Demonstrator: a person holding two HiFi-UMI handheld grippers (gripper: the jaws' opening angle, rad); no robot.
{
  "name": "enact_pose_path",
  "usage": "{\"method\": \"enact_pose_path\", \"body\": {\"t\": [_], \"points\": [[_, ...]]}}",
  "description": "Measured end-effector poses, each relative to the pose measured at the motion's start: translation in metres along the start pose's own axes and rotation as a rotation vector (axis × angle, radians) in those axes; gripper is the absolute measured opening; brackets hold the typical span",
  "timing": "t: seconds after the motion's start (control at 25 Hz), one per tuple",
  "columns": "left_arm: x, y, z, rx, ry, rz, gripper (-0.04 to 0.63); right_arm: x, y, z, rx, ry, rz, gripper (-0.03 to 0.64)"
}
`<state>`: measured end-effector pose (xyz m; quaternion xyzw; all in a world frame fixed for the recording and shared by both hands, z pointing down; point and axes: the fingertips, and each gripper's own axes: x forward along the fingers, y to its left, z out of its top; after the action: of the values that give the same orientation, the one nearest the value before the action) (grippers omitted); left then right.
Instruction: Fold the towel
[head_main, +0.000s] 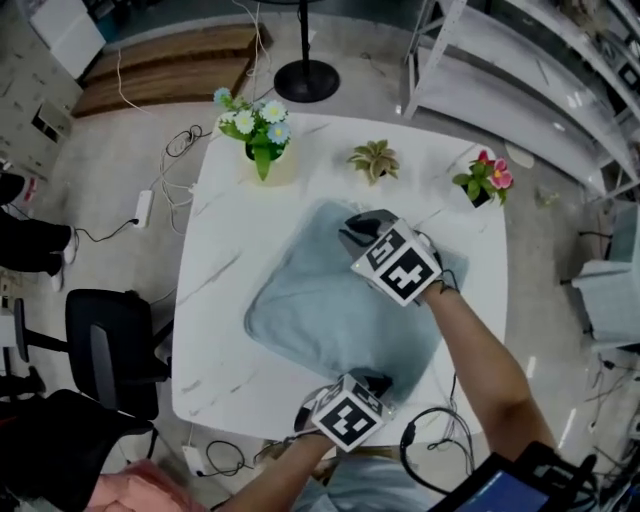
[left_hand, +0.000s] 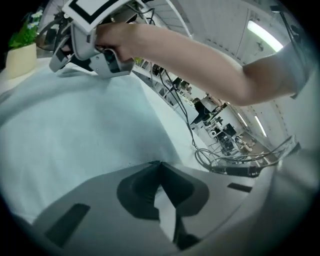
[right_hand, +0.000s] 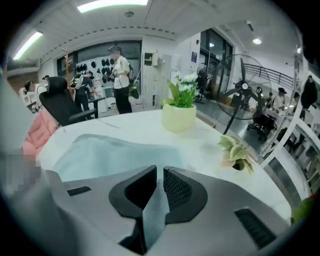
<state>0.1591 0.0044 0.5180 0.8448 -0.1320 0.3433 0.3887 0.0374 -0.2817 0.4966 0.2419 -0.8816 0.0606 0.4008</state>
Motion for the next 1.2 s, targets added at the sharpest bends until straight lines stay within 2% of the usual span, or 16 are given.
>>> {"method": "enact_pose_path", "body": {"t": [0.16,0.28,0.4,0.48,0.6,0.68,0.76,0.84,0.92,1.08,1.2], "points": [[0.001,-0.003,-0.001,-0.035,0.042,-0.066,0.008,0.029,-0.021,-0.007,0.001,0.057,-0.027,0.061],[0.005,-0.004,-0.003,-0.036,0.063,-0.073,0.008,0.039,-0.041,0.0,0.027,0.051,-0.076,0.066],[0.007,-0.004,-0.003,-0.05,0.067,-0.083,0.008,0.042,-0.045,0.008,0.035,0.034,-0.079,0.071],[-0.001,-0.001,0.0,-0.06,0.045,-0.078,0.008,0.027,-0.043,0.018,0.037,0.002,-0.081,0.112],[-0.035,0.016,0.014,-0.073,-0.06,-0.03,0.009,-0.019,-0.037,0.036,0.064,-0.089,-0.084,0.123],[-0.071,0.033,0.022,-0.08,-0.156,0.014,0.009,-0.056,-0.03,0.033,0.104,-0.133,-0.09,0.123],[-0.115,0.061,0.029,-0.053,-0.267,0.118,0.009,-0.09,-0.014,0.014,0.157,-0.133,-0.091,0.121],[-0.15,0.096,0.03,0.022,-0.317,0.26,0.009,-0.117,0.014,-0.015,0.208,-0.105,-0.078,0.117],[-0.159,0.129,0.021,0.098,-0.262,0.341,0.009,-0.131,0.06,-0.045,0.244,-0.065,-0.033,0.101],[-0.142,0.168,-0.006,0.152,-0.051,0.344,0.009,-0.122,0.164,-0.097,0.229,0.042,0.108,0.094],[-0.142,0.17,-0.008,0.175,0.001,0.347,0.009,-0.112,0.197,-0.126,0.169,0.126,0.13,0.095]]}}
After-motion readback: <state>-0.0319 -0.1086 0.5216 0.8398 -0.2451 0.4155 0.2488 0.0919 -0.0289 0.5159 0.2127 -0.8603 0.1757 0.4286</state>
